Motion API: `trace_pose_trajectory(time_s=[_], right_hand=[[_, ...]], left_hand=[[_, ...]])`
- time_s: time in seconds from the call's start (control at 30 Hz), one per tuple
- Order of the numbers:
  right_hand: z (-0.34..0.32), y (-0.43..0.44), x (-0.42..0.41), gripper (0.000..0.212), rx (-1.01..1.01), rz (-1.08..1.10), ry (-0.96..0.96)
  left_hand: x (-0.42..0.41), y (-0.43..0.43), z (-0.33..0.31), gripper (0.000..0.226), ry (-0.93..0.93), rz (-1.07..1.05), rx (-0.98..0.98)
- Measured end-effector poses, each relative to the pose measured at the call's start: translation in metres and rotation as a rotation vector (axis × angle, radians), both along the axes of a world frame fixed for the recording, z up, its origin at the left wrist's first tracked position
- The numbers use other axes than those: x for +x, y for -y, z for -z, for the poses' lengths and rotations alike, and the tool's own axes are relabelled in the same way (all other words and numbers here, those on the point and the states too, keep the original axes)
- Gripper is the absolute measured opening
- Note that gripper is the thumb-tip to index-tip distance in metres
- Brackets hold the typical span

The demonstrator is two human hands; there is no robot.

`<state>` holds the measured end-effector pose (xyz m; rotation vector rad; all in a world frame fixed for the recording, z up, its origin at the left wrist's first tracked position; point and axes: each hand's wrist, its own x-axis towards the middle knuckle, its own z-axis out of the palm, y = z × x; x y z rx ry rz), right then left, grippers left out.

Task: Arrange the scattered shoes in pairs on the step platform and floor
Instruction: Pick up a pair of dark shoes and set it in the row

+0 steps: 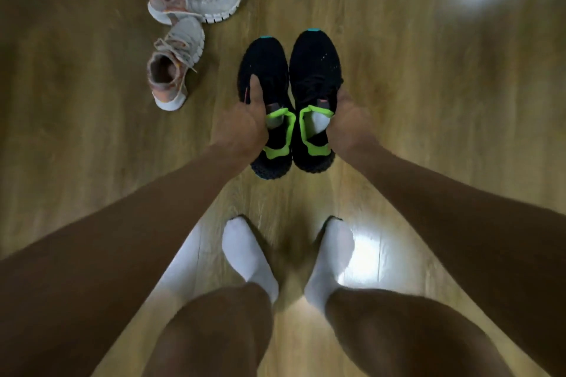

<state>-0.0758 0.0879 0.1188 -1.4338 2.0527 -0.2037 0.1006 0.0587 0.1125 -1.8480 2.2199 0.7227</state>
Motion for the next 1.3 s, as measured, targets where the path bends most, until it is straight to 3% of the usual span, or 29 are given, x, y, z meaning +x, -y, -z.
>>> trace_pose_trajectory(time_s=[0.17,0.33,0.63,0.93,1.13,1.3], right_hand=[[-0.181,-0.027,-0.022,0.059,0.036,-0.014,-0.105],[-0.359,-0.068,-0.036,0.036,-0.027,0.146,-0.073],[-0.543,-0.187,-0.066,0.035,-0.128,0.488,-0.080],[-0.617,-0.386,-0.119,0.032,-0.106,0.774,-0.329],[-0.621,-0.553,-0.139,0.034,-0.101,1.118,-0.275],[-0.617,-0.693,-0.157,0.033,-0.050,1.268,-0.296]], left_hand=[[-0.019,-0.018,-0.182,0.071,-0.040,0.059,0.029],[-0.029,-0.038,-0.347,0.082,-0.111,0.132,-0.054],[-0.077,-0.089,-0.532,0.070,-0.288,0.441,-0.161],[-0.198,-0.227,-0.601,0.071,-0.421,0.867,-0.144],[-0.270,-0.381,-0.611,0.070,-0.480,1.071,-0.091],[-0.315,-0.521,-0.601,0.070,-0.512,1.223,-0.080]])
